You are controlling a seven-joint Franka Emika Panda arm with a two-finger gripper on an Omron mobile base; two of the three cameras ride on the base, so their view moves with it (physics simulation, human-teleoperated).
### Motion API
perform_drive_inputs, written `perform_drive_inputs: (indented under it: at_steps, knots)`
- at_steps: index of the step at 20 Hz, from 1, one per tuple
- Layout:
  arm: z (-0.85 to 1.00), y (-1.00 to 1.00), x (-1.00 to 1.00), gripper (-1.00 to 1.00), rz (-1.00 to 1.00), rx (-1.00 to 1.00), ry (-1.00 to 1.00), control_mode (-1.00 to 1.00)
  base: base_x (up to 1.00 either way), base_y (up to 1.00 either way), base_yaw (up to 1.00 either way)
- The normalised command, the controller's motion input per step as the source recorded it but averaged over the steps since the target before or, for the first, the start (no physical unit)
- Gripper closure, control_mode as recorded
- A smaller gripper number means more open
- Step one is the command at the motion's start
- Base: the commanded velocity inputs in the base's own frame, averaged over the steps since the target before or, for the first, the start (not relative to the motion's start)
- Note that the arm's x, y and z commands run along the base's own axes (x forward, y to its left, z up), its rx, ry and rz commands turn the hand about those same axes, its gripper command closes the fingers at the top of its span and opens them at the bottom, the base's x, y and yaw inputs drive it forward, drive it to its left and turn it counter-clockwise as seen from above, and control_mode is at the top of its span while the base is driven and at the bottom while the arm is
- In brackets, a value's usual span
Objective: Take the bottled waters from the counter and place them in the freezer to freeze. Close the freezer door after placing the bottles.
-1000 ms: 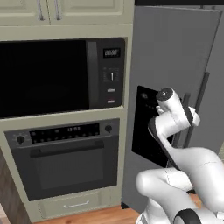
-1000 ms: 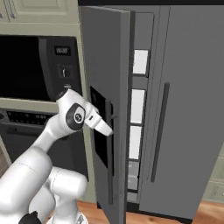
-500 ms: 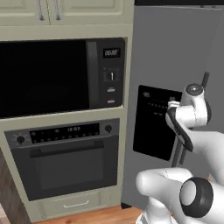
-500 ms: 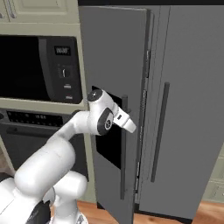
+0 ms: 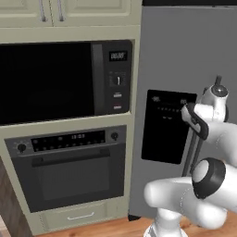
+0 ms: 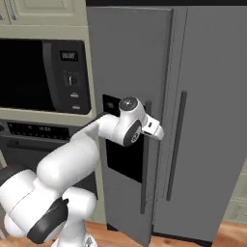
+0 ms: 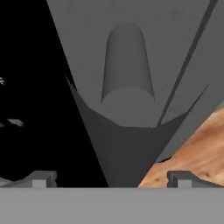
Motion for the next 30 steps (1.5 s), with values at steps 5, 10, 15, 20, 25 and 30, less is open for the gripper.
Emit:
perform_drive_inputs:
  at_steps: [5, 10, 15, 20, 25, 30]
  knots:
    - [0.0, -0.26, 0.52, -1.0, 0.2, 0.01, 0.0, -1.0, 0.0, 0.0, 0.0]
    - [0.0, -0.16, 0.54, -1.0, 0.14, 0.0, 0.0, -1.0, 0.0, 0.0, 0.0]
    - [0.0, -0.04, 0.55, -1.0, 0.05, 0.0, 0.0, -1.0, 0.0, 0.0, 0.0]
    - [0.0, 0.0, 0.57, -1.0, 0.0, 0.0, 0.0, -1.0, 0.0, 0.0, 0.0]
    - [0.0, 0.0, 0.45, -1.0, 0.0, 0.0, 0.0, -1.0, 0.0, 0.0, 0.0]
    - [0.0, 0.07, 0.39, -1.0, 0.0, 0.0, 0.0, -1.0, 0.0, 0.0, 0.0]
